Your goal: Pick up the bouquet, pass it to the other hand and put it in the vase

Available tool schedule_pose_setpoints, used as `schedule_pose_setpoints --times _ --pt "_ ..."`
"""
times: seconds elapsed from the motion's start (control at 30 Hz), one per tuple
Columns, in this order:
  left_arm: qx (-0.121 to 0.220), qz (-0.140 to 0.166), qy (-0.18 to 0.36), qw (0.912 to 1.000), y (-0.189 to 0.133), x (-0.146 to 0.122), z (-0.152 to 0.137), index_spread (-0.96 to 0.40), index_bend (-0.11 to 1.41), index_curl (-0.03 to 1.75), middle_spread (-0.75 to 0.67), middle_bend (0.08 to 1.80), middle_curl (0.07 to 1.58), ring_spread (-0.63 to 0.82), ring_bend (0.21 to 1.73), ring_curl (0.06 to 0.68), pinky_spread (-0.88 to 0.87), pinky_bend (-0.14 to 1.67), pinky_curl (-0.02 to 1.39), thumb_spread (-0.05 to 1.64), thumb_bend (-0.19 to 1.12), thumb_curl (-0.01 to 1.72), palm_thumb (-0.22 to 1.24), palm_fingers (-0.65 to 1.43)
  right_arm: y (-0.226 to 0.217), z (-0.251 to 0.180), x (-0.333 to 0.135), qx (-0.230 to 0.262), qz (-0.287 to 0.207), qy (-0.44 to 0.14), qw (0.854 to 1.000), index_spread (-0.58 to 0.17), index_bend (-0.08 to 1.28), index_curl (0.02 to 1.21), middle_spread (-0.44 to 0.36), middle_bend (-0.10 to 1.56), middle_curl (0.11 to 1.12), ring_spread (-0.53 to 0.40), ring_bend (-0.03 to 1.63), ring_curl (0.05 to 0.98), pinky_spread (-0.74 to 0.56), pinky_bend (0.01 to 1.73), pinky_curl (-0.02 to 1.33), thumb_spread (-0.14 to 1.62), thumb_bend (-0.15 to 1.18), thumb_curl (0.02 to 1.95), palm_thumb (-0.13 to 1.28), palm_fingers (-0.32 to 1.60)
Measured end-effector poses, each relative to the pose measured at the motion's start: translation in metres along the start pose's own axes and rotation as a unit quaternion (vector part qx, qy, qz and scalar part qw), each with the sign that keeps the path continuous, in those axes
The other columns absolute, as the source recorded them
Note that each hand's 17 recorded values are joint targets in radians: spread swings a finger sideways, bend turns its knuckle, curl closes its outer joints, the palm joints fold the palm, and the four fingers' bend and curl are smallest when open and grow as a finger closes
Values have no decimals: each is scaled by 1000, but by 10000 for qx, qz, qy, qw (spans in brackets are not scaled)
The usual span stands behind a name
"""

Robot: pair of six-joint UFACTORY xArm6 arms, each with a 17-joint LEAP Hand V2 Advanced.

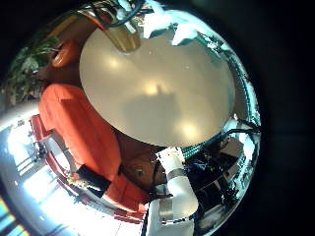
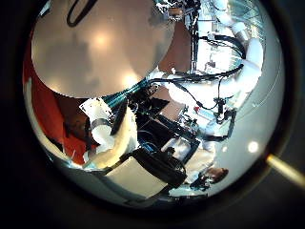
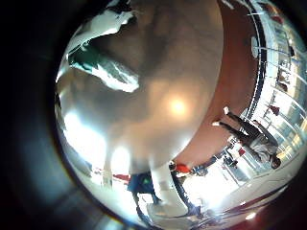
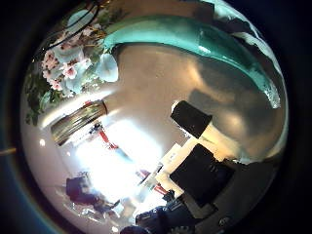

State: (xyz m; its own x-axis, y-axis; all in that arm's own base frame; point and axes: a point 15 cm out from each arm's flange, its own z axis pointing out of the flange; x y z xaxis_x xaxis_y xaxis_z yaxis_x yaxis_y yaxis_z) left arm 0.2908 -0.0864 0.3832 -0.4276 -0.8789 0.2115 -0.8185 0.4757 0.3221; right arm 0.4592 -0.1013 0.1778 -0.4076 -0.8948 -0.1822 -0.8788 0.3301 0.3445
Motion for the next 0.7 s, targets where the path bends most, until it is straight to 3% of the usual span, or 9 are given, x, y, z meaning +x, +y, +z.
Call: schedule_pose_setpoints --times 0.7 --pt "-24 -34 -32 10000 -8 5 -2 75 173 342 426 189 313 592 434 208 539 199 323 1117 -21 330 431 73 -16 14 17 -170 46 210 9996 -202 205 442 -79 598 541 -177 1038 370 30 877 6 1040 -25 424 626 481"
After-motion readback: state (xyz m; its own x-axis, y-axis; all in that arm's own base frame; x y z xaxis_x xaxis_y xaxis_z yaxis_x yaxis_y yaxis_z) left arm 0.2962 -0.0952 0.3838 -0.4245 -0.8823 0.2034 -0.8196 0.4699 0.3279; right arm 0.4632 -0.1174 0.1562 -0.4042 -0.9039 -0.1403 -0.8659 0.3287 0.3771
